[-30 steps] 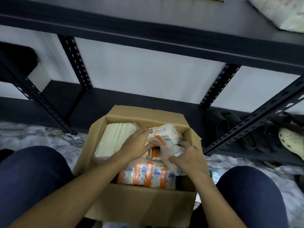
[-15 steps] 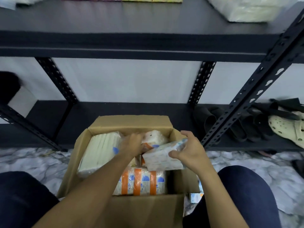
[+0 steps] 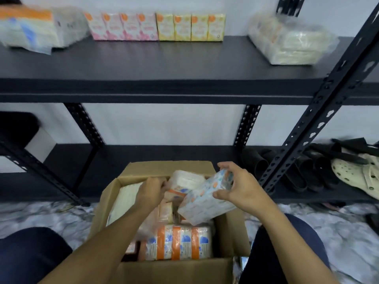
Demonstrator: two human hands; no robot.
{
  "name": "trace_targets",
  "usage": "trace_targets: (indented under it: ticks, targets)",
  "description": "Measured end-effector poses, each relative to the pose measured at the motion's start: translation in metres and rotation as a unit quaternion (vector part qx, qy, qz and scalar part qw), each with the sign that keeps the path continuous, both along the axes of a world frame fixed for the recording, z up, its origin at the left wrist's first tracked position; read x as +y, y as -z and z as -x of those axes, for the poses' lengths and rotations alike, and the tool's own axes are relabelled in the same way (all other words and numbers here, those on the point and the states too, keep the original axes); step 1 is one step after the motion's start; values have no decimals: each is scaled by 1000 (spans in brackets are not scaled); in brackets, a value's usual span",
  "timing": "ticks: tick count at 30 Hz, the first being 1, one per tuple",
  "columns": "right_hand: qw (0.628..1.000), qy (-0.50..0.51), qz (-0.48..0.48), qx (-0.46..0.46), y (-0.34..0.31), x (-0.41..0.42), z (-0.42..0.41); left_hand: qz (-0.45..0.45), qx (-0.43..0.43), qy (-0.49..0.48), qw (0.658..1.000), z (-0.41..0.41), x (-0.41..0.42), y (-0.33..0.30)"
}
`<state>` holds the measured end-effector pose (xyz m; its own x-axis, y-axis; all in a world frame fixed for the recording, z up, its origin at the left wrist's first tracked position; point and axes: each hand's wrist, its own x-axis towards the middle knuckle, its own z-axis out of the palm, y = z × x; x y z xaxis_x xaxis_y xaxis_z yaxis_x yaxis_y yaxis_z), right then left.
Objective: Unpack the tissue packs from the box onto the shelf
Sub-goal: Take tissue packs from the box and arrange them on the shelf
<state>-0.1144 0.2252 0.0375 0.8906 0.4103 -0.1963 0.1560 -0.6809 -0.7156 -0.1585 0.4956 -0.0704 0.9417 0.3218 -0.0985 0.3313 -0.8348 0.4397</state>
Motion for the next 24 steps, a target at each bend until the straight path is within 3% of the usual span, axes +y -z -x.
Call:
trace_targets:
  ticks: [5, 9, 13, 17, 24]
  targets:
    - [994, -92, 15, -55, -85, 7, -10, 65, -79, 11, 995, 16, 21, -43]
    - [984, -131, 38, -112, -157, 24, -19, 141, -207, 35, 968, 20, 32, -105]
    - [975, -167, 42, -141, -225, 35, -27, 204, -263, 49, 942, 23, 33, -183]
    - [964, -207, 52, -161, -284, 42, -31, 171, -298, 74, 936, 35, 41, -249]
    - [927, -261, 154, -220, -383, 67, -46, 134, -388, 18, 912, 45, 67, -345]
